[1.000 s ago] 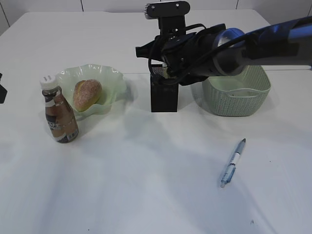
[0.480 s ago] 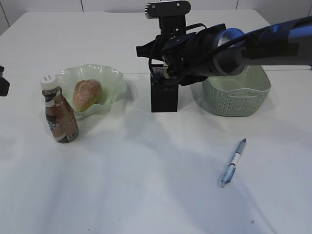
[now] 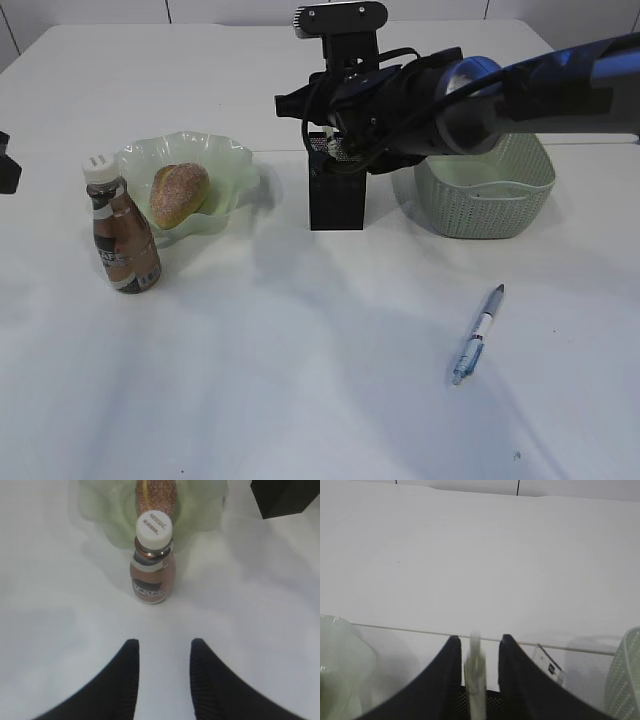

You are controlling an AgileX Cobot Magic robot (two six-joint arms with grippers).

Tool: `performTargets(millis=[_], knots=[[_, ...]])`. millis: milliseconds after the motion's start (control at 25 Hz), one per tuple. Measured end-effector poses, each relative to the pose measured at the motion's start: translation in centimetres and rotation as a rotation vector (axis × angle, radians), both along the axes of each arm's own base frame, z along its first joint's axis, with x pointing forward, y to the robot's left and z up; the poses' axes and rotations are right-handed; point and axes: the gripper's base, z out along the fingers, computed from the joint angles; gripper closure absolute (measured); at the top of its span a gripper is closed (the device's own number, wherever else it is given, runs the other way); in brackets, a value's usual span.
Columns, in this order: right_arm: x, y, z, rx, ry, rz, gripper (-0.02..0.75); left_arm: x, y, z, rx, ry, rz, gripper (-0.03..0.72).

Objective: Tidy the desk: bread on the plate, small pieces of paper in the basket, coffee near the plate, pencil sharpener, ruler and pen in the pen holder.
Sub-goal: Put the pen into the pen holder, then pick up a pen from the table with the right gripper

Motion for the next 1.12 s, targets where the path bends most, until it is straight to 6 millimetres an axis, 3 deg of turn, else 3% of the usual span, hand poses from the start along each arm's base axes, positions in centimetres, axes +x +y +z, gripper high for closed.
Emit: performTargets(millis=[120, 280, 400, 640, 720, 800, 840, 880, 960, 1000, 1120], knots=[[0.1, 0.1, 0.2, 0.006, -0.005, 0.005, 0.369, 0.1, 0.0, 0.1, -0.004, -0.011, -0.001, 0.449], [0.1, 0.2, 0.7, 0.008, -0.014, 0.015, 0.339, 0.1, 0.0, 0.1, -0.004, -0.013, -0.001, 0.449], [-0.3, 0.3, 2.5, 0.008, -0.036, 0.05, 0.335, 0.1, 0.0, 0.1, -0.004, -0.013, -0.001, 0.449], [-2.7, 0.1, 10.4, 0.002, -0.149, 0.196, 0.333, 0.1, 0.0, 0.1, -0.003, -0.013, -0.001, 0.449], [-3.2, 0.3, 11.5, 0.011, -0.16, 0.243, 0.333, 0.1, 0.0, 0.1, -0.003, -0.013, -0.001, 0.449], [-5.3, 0.6, 15.1, 0.042, -0.202, 0.385, 0.333, 0.1, 0.0, 0.1, -0.003, -0.013, -0.001, 0.449], [-5.5, 0.6, 15.5, 0.044, -0.209, 0.392, 0.333, 0.1, 0.0, 0.1, -0.003, -0.013, -0.001, 0.449], [-6.8, 0.7, 17.2, 0.059, -0.228, 0.474, 0.333, 0.1, 0.0, 0.1, -0.003, -0.013, -0.001, 0.449], [-7.2, 0.7, 17.8, 0.066, -0.235, 0.496, 0.333, 0.1, 0.0, 0.0, -0.001, -0.008, -0.001, 0.449], [-8.8, 0.9, 19.5, 0.074, -0.252, 0.595, 0.333, 0.0, 0.0, 0.0, 0.0, -0.003, 0.0, 0.449], [-10.2, 0.8, 20.0, 0.075, -0.243, 0.663, 0.333, -0.1, 0.1, -0.1, 0.007, 0.018, 0.001, 0.449]])
